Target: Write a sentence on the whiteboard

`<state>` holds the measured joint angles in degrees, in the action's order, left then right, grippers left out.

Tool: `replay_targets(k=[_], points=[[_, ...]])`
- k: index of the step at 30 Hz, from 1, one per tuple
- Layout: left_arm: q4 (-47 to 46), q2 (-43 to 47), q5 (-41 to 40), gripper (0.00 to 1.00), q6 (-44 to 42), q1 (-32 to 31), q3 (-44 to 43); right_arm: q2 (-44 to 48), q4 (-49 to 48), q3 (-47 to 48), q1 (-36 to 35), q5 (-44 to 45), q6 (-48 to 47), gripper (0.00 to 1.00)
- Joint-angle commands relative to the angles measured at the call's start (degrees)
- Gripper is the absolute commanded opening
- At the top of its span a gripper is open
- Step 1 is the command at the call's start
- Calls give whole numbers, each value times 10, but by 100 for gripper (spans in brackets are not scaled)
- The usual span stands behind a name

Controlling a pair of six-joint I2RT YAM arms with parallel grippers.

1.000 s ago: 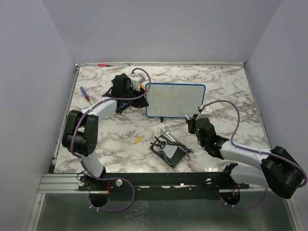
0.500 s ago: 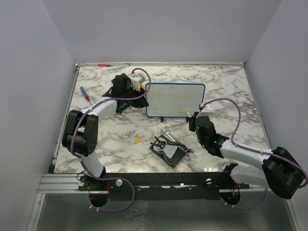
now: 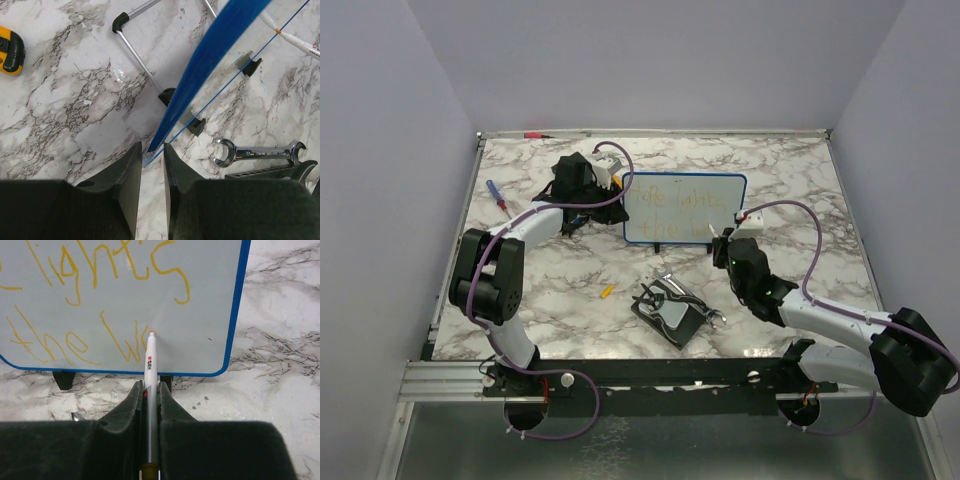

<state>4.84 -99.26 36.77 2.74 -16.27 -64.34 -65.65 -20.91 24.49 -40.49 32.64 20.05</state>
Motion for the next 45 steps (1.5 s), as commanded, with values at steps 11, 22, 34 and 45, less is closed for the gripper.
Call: replay_targets(k=[11,22,34,45], points=[[-6,10,-8,25,-6,-3,-6,-15,15,-11,4,26,46,0],[-7,11,-8,25,-6,-3,-6,-32,34,-19,3,35,77,0],[-7,12,-9,25,-6,-3,-5,-17,47,-8,3,72,71,0],[-7,11,-8,25,-6,-3,-6,79,32,-18,4,54,29,0]])
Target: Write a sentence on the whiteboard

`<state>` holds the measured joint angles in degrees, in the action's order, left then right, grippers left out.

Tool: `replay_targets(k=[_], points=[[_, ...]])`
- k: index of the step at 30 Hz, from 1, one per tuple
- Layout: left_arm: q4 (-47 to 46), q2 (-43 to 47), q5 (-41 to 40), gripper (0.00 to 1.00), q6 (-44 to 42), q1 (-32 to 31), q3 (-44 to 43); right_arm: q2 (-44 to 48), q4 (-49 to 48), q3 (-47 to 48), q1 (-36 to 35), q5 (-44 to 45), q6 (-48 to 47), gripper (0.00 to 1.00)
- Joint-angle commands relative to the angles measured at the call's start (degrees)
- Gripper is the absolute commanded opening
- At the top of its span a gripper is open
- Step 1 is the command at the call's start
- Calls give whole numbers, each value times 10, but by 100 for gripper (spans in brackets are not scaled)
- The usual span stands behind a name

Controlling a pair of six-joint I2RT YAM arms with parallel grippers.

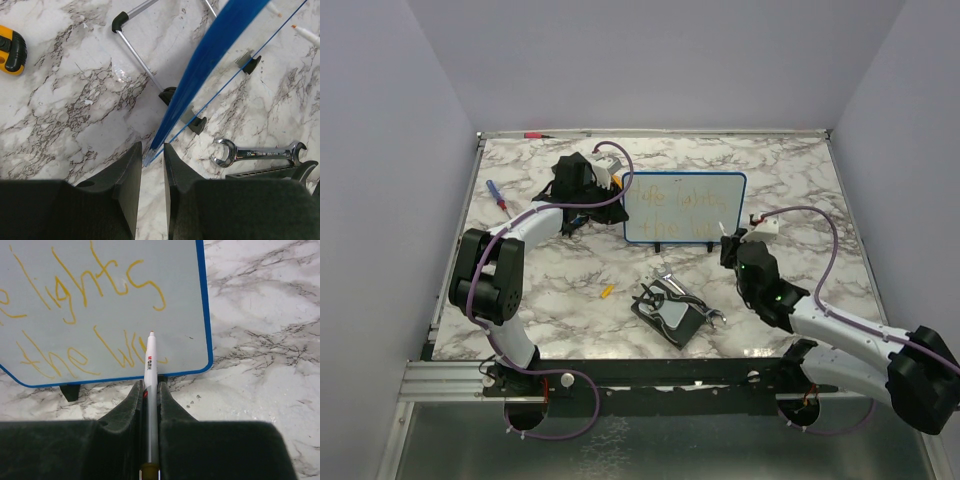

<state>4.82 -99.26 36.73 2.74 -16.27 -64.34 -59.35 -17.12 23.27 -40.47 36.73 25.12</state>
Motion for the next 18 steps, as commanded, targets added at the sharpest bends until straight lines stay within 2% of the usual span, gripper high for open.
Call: replay_targets(k=[1,18], points=[[-6,11,-7,25,-6,-3,-6,16,-6,-5,4,11,-23,0],[-7,10,-7,25,-6,-3,-6,-46,-71,-1,3,1,-39,0]])
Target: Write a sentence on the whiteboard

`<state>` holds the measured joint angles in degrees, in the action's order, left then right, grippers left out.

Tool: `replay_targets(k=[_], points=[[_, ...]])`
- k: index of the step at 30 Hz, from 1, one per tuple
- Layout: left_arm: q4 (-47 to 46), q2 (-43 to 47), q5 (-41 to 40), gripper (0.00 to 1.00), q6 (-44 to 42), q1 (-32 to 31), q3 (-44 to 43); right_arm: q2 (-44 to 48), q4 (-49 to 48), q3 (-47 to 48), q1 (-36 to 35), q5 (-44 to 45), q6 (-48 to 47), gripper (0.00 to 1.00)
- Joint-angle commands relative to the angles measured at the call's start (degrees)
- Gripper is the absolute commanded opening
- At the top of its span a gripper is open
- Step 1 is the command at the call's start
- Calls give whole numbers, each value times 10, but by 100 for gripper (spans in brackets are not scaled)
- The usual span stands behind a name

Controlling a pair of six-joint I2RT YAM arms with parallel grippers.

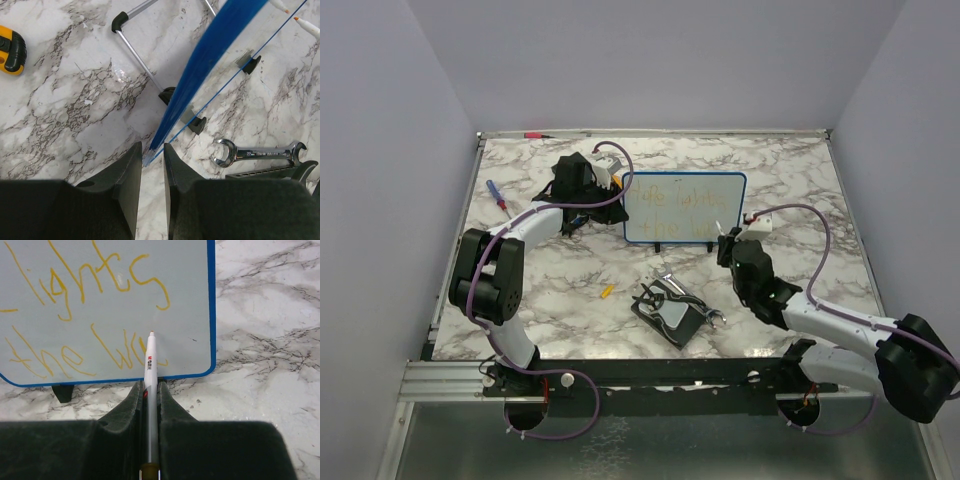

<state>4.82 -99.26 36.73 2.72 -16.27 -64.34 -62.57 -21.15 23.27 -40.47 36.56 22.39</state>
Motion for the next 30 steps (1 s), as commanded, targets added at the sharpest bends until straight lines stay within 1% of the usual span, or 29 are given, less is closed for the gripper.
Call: replay_targets(k=[1,7,12,18,25,30], points=[[-6,10,-7,25,-6,-3,-6,-18,-33,0,3,6,-12,0],[-6,10,-7,25,-6,-3,-6,-36,-35,-4,3,26,-9,0],[-6,11,-7,25,-6,-3,-6,-36,-5,-8,3,41,16,0],[-7,12,-7,25,-5,-3,-6,-21,23,-27,3,47,44,0],[-6,13,-7,25,-5,-3,-6,-13,28,-24,4,46,40,0],[-6,13,-8,25,-6,-3,-5,22,30,-30,3,43,34,0]])
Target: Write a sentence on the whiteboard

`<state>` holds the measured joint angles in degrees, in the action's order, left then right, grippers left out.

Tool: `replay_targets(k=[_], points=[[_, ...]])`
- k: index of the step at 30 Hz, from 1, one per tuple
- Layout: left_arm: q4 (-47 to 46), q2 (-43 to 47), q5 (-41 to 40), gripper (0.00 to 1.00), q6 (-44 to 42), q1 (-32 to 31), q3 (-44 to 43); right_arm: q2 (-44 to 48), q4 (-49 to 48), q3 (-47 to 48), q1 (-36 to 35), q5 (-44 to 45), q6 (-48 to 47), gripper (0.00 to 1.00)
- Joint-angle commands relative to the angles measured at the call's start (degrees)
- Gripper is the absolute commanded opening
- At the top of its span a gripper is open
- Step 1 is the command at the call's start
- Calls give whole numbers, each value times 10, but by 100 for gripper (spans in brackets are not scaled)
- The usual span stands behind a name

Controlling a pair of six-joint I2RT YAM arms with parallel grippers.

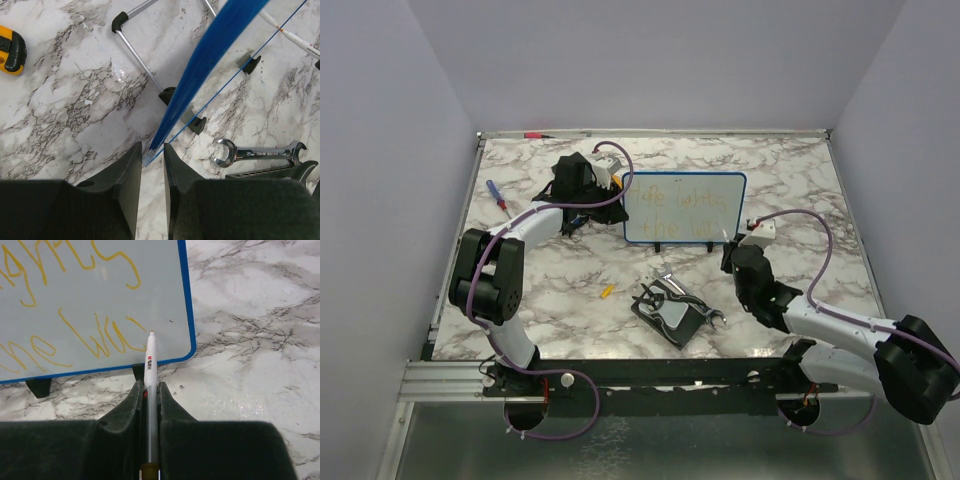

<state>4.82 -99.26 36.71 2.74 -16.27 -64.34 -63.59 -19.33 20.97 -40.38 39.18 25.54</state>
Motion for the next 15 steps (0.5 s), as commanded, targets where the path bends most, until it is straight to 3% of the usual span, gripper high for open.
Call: replay_targets(k=[1,15], points=[[-6,13,-8,25,-6,-3,-6,40,15,-6,2,20,-1,0],[-7,14,-7,25,-6,-3,-5,37,1,18,10,32,-35,0]])
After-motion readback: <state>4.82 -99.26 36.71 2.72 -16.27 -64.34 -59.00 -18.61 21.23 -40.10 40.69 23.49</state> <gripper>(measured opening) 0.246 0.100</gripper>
